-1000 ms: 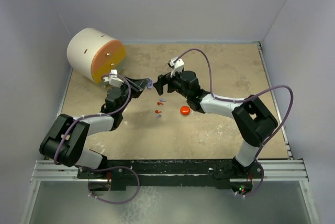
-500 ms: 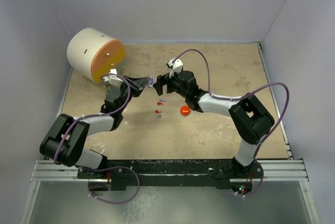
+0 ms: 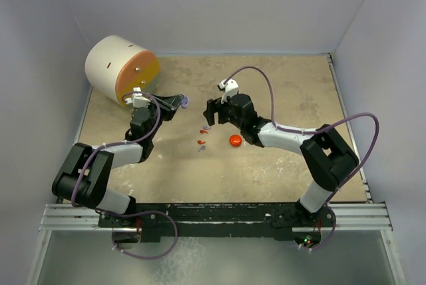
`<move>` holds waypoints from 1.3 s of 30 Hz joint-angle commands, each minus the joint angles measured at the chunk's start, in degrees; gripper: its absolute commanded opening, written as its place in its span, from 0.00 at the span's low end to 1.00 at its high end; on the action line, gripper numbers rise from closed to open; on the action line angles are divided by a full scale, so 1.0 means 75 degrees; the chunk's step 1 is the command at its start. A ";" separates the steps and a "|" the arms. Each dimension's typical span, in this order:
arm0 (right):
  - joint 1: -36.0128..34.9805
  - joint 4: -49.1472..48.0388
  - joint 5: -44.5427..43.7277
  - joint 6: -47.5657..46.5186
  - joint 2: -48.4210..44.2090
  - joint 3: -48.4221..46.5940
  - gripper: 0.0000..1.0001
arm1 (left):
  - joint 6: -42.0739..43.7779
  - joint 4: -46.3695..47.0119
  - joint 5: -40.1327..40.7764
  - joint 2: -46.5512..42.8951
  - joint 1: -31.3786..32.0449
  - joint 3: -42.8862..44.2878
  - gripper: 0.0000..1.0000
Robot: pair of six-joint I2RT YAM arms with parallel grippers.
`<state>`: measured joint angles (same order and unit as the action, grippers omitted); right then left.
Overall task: Insert the wireless bluetooth earbuds into the charging case
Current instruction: Pick up the earbud from the center of the board.
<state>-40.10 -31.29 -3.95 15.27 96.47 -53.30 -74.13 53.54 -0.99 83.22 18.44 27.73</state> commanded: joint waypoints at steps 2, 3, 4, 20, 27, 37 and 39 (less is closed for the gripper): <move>-0.0085 0.0572 0.0174 -0.0110 0.0013 0.0022 0.73 | -0.0401 0.0729 -0.0116 0.0142 -0.0308 -0.0265 0.00; -0.0110 0.0654 0.0264 -0.0113 0.0022 0.0044 0.68 | -0.0414 0.0746 -0.0139 0.0148 -0.0322 -0.0309 0.00; -0.0148 0.0741 0.0341 -0.0077 0.0009 0.0076 0.63 | -0.0417 0.0748 -0.0158 0.0137 -0.0335 -0.0345 0.00; -0.0381 0.1482 -0.0427 -0.0103 0.1176 -0.0897 0.59 | -0.0483 0.0942 -0.0384 -0.0011 -0.0346 -0.0823 0.00; -0.0384 0.1629 -0.0685 -0.0110 0.1480 -0.1290 0.52 | -0.0454 0.0865 -0.0348 -0.0086 -0.0337 -0.0911 0.00; -0.0390 0.1797 -0.0459 -0.0218 0.1693 -0.1579 0.46 | -0.0445 0.0923 -0.0336 -0.0042 -0.0337 -0.0946 0.00; -0.0394 0.1842 -0.0447 -0.0222 0.1725 -0.1611 0.46 | -0.0449 0.0936 -0.0336 -0.0034 -0.0337 -0.0966 0.00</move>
<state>-42.81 -18.61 -7.38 14.50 108.88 -63.11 -77.38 56.51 -3.09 84.20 16.14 20.71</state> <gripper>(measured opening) 0.466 0.248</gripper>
